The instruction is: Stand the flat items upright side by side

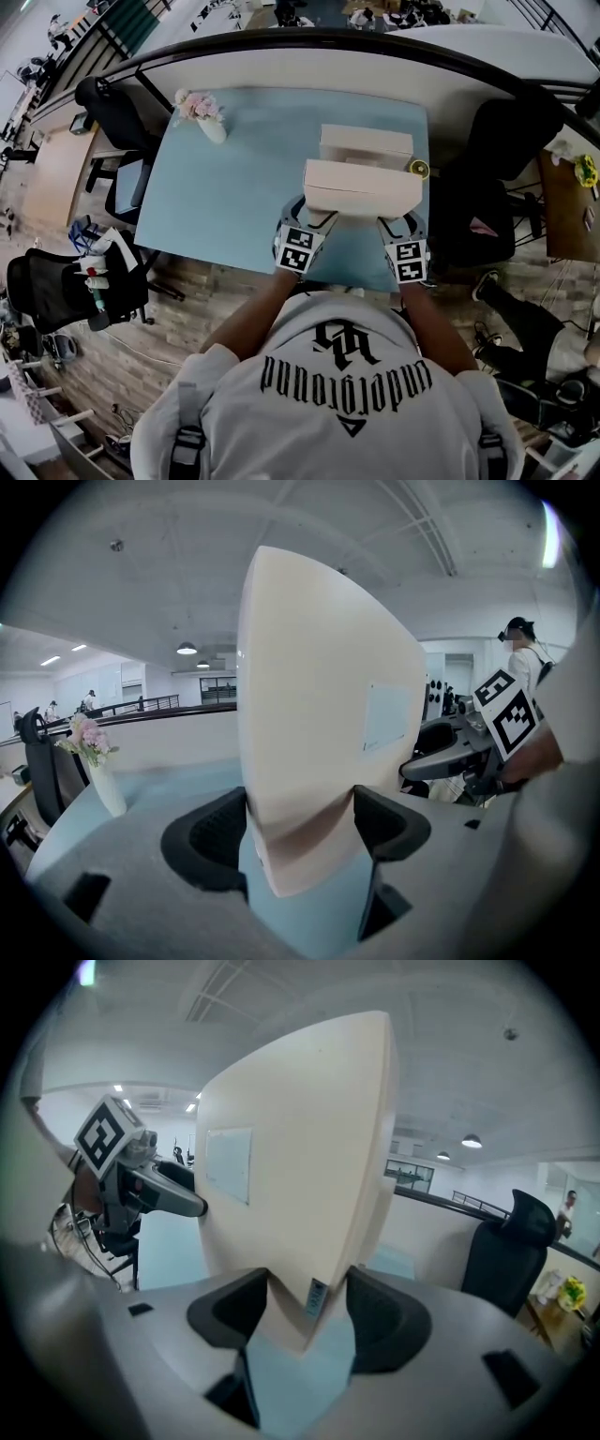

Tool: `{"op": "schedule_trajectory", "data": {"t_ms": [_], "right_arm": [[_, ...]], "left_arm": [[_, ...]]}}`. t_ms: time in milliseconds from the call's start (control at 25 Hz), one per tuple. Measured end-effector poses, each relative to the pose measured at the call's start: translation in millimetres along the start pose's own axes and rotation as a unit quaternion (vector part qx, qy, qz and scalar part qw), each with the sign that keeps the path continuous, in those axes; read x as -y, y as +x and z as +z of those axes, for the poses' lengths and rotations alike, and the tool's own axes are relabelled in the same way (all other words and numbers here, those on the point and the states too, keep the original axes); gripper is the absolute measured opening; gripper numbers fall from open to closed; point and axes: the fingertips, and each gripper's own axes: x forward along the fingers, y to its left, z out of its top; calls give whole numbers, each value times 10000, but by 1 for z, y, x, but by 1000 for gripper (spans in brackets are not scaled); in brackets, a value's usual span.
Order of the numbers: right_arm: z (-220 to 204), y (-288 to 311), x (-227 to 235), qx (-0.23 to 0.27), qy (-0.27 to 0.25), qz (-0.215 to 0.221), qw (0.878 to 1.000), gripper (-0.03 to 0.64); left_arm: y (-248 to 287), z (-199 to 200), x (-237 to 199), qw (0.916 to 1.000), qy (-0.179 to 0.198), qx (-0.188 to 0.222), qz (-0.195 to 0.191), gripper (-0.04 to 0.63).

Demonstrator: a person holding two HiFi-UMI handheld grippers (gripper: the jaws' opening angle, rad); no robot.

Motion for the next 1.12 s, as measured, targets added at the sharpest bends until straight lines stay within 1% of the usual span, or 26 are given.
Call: {"op": "schedule_trajectory", "data": {"t_ms": [200, 360, 560, 880, 1120], "right_arm": [[-13, 5, 14, 84, -49, 78, 9999, 265], [-17, 19, 23, 53, -96, 55, 9999, 265], [-24, 42, 32, -109, -219, -7, 9997, 264], [-36, 88, 36, -410, -244, 17, 9989, 264], [-46, 105, 40, -554, -132, -2, 9984, 264]], "left_arm": [[16, -7, 13, 9997, 105, -137, 146, 367], [32, -10, 7, 9996, 95, -226, 166, 368], [57, -21, -4, 9990, 100, -400, 162, 368], [92, -46, -31, 9976, -92, -676, 103, 368], [112, -61, -38, 9964, -152, -828, -46, 367]]}}
